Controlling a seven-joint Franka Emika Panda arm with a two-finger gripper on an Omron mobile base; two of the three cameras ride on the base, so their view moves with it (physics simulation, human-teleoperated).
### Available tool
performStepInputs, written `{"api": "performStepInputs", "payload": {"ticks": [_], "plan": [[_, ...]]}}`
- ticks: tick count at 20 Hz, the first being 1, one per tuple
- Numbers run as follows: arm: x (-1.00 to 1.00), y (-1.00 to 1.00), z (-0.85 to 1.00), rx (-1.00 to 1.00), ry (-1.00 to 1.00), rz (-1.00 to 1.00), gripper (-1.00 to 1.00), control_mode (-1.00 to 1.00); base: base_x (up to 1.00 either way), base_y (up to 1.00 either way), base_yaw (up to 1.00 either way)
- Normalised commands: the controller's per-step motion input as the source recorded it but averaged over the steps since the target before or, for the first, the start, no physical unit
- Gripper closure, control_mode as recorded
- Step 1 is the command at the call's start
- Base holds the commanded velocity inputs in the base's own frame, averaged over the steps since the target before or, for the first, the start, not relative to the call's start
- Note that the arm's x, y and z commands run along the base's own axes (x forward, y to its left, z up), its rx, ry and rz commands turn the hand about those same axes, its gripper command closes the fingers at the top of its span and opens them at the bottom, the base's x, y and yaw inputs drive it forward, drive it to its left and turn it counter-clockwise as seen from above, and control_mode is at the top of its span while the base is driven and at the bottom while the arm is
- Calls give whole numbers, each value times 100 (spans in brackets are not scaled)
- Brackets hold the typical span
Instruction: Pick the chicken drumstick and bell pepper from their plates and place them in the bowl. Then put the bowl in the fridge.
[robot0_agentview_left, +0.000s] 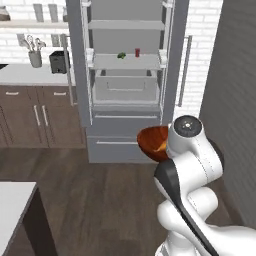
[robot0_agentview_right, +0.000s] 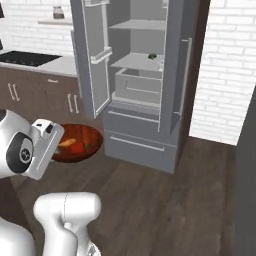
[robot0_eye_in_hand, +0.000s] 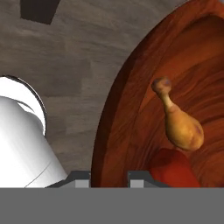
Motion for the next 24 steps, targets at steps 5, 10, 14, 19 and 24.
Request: {"api": "performStepInputs", "payload": {"ticks": [5, 10, 14, 19, 24], "plan": [[0, 0, 0, 0, 0, 0, 100, 100, 87, 62, -18], [0, 0, 0, 0, 0, 0, 100, 100, 48, 8, -11], [0, 0, 0, 0, 0, 0, 100, 100, 33, 0, -34], [0, 0, 0, 0, 0, 0, 100, 100, 70, 22, -27], [0, 0, 0, 0, 0, 0, 100, 100, 77, 9, -9]]}}
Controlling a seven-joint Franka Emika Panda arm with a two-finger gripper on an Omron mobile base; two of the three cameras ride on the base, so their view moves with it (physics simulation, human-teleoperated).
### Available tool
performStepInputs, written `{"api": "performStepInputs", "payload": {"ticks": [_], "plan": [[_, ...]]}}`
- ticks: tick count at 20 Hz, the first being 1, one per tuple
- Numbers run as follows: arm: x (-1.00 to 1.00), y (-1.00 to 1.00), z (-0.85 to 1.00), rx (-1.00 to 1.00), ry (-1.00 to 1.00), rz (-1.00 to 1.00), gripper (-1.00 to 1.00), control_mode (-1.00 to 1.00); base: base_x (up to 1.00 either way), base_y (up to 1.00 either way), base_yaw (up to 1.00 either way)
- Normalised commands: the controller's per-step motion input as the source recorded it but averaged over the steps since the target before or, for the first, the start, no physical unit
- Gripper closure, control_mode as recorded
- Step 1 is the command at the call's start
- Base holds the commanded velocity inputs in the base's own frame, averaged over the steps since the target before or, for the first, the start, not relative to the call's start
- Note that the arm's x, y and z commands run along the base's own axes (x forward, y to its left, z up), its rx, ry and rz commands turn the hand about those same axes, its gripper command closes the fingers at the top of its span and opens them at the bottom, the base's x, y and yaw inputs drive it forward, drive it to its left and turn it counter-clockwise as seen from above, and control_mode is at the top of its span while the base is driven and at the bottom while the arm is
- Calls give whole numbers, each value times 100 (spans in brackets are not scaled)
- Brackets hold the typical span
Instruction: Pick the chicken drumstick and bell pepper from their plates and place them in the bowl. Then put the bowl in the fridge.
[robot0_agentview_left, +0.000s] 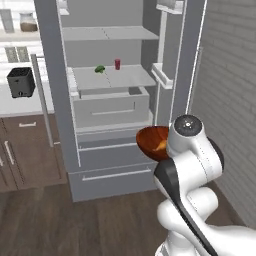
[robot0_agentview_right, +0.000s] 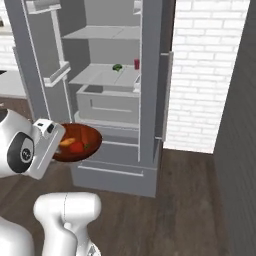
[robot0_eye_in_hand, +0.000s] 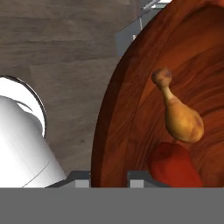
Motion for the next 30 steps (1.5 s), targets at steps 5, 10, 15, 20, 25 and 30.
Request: {"api": "performStepInputs", "payload": {"ticks": [5, 10, 15, 20, 25, 30], "plan": [[0, 0, 0, 0, 0, 0, 100, 100, 77, 26, -1], [0, 0, 0, 0, 0, 0, 100, 100, 69, 61, -4], [0, 0, 0, 0, 0, 0, 100, 100, 49, 3, -6], [0, 0, 0, 0, 0, 0, 100, 100, 51, 6, 0], [0, 0, 0, 0, 0, 0, 100, 100, 54, 3, 0], [0, 0, 0, 0, 0, 0, 100, 100, 37, 0, 0]]}}
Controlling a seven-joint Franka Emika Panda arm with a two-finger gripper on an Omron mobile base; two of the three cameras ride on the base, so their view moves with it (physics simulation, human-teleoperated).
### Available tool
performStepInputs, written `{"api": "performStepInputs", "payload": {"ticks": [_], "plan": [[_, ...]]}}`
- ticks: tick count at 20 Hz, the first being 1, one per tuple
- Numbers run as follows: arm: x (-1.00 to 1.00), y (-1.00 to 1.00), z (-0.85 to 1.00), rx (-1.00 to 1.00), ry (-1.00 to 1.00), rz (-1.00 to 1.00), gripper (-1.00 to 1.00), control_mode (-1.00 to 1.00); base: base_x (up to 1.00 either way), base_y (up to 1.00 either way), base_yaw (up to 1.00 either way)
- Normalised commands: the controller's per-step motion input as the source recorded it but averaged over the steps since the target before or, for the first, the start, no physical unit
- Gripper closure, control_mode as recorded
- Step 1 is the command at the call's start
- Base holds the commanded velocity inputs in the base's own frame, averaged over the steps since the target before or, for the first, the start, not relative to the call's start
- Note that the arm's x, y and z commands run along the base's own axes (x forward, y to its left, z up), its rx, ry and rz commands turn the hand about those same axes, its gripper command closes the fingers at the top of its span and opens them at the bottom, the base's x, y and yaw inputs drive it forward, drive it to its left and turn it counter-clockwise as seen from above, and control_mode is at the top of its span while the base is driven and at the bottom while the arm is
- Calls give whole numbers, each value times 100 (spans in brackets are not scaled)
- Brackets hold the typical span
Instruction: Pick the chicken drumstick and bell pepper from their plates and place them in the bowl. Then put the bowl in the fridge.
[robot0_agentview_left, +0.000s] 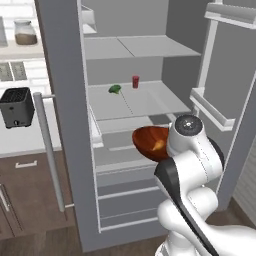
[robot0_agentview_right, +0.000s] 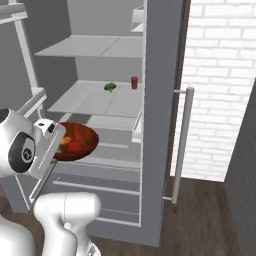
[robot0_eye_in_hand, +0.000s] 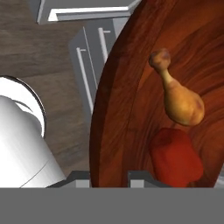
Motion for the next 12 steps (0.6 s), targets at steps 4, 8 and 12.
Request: {"api": "performStepInputs", "payload": {"ticks": [4, 8, 12], "plan": [[0, 0, 0, 0, 0, 0, 100, 100, 31, 0, 0], [0, 0, 0, 0, 0, 0, 100, 100, 48, 0, 0], [0, 0, 0, 0, 0, 0, 100, 100, 22, 3, 0]]}}
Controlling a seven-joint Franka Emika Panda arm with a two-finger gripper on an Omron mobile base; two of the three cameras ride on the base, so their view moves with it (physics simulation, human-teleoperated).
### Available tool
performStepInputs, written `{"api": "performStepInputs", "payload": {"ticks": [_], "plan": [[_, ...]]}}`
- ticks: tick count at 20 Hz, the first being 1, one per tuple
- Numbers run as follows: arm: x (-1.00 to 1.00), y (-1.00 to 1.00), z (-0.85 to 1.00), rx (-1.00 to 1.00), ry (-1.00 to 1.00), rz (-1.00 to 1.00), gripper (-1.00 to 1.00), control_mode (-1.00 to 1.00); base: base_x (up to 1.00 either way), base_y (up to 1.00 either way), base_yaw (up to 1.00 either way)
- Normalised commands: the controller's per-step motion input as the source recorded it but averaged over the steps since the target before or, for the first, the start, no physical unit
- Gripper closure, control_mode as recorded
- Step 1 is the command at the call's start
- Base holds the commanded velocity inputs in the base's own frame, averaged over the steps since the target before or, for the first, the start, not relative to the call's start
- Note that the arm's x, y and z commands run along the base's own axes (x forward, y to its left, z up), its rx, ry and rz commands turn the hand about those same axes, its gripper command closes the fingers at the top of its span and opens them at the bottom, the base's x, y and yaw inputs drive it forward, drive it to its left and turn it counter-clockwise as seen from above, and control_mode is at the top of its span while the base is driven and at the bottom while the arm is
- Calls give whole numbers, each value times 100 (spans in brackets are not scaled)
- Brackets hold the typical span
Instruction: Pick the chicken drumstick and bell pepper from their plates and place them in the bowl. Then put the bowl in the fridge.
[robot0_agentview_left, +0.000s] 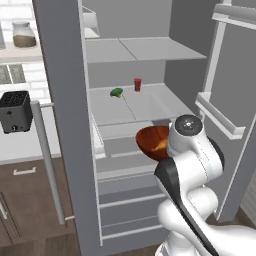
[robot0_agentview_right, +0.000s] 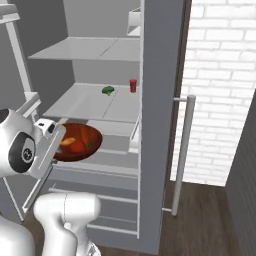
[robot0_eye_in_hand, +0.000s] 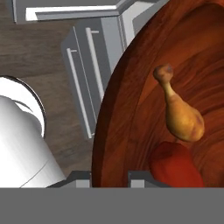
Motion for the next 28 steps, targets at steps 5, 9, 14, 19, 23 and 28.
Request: {"api": "performStepInputs", "payload": {"ticks": [5, 9, 14, 19, 23, 28], "plan": [[0, 0, 0, 0, 0, 0, 100, 100, 17, 3, 0], [26, -1, 1, -4, -15, 6, 100, -100, 5, 1, 0], [79, -5, 0, -4, -17, 17, 100, -100, 0, 0, 0], [89, -21, 0, 0, -4, 18, 100, -100, 0, 0, 0], [98, 0, 28, 0, 1, 14, 100, -100, 0, 0, 0], [100, 3, 12, -3, 1, 9, 100, -100, 0, 0, 0]]}}
